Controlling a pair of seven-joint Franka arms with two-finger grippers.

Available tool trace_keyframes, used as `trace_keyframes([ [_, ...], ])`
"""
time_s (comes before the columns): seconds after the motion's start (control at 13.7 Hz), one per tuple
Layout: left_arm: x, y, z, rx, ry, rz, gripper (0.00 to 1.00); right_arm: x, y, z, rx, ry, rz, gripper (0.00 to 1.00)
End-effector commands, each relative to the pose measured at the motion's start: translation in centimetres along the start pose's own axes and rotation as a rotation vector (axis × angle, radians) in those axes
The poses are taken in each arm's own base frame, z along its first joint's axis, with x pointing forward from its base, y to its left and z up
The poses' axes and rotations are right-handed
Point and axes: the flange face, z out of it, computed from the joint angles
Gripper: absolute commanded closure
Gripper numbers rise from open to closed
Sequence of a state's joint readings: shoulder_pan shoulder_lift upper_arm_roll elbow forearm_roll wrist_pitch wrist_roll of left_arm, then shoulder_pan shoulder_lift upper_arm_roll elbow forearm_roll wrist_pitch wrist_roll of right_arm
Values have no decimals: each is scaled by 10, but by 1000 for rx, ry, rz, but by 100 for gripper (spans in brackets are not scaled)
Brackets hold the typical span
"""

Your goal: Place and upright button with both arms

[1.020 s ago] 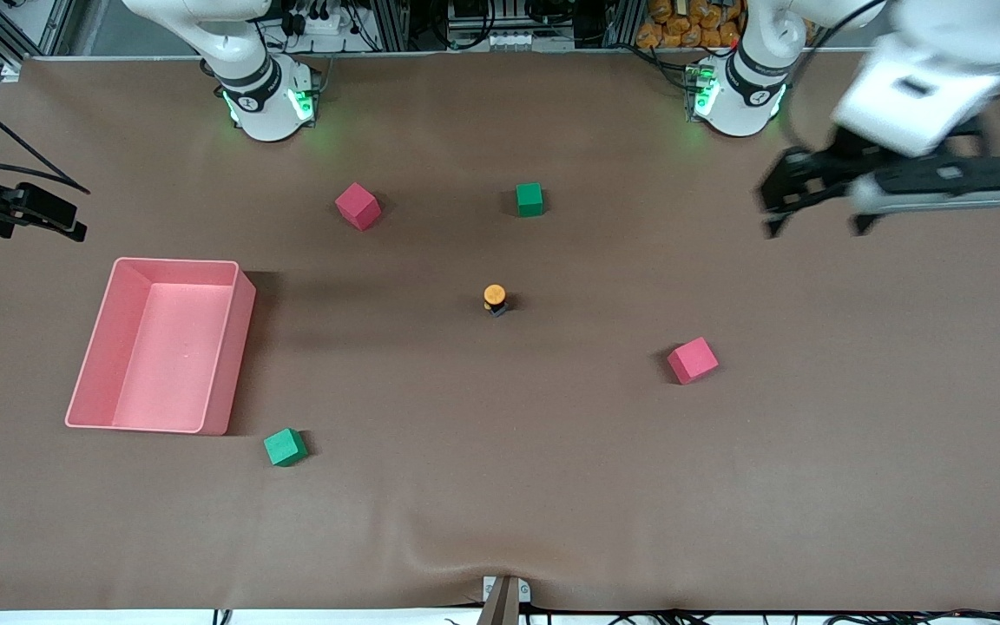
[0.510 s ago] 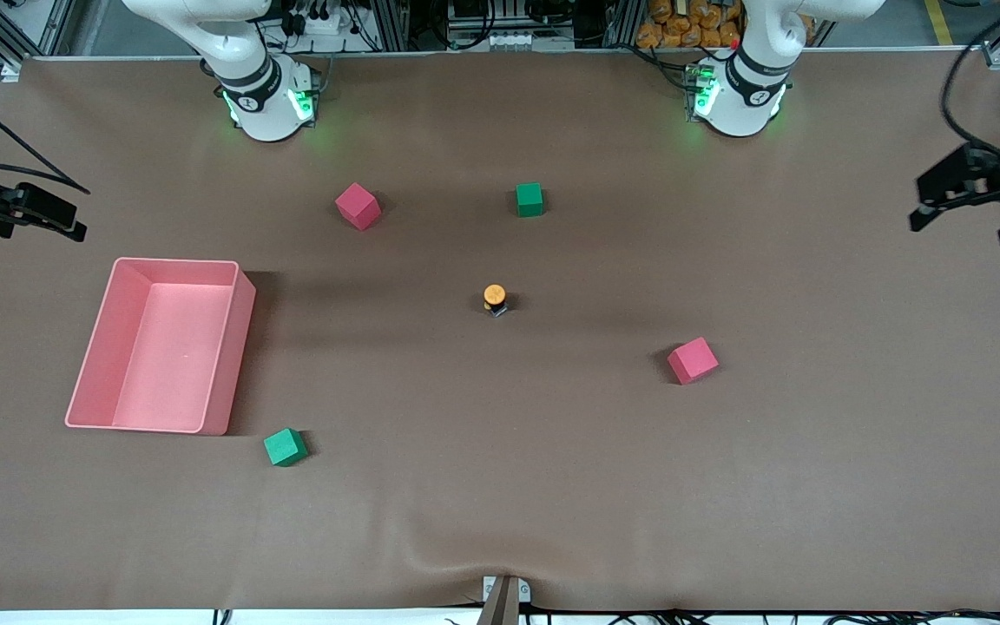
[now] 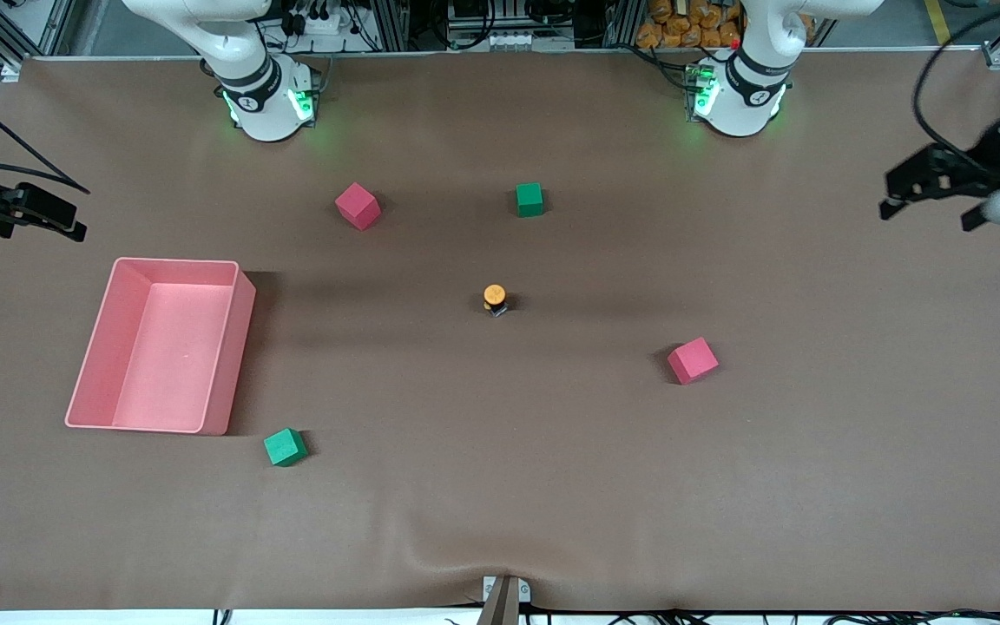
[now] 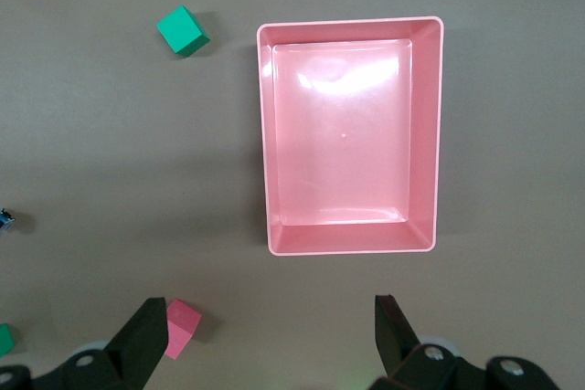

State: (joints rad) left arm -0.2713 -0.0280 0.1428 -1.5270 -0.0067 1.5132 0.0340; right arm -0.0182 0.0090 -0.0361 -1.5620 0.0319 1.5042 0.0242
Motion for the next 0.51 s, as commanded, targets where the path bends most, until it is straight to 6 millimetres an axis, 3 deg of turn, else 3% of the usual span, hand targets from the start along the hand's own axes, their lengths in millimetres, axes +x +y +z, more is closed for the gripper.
trace_keyframes([
  [0.0, -17, 4, 0, 34, 7, 14, 0, -3, 3, -3, -2, 0, -8, 0],
  [0.15, -16, -8, 1, 23, 5, -9, 0, -3, 3, -3, -2, 0, -8, 0],
  [0.44, -13, -2, 5, 24, -1, 1, 0, -3, 3, -3, -2, -1, -10, 0],
])
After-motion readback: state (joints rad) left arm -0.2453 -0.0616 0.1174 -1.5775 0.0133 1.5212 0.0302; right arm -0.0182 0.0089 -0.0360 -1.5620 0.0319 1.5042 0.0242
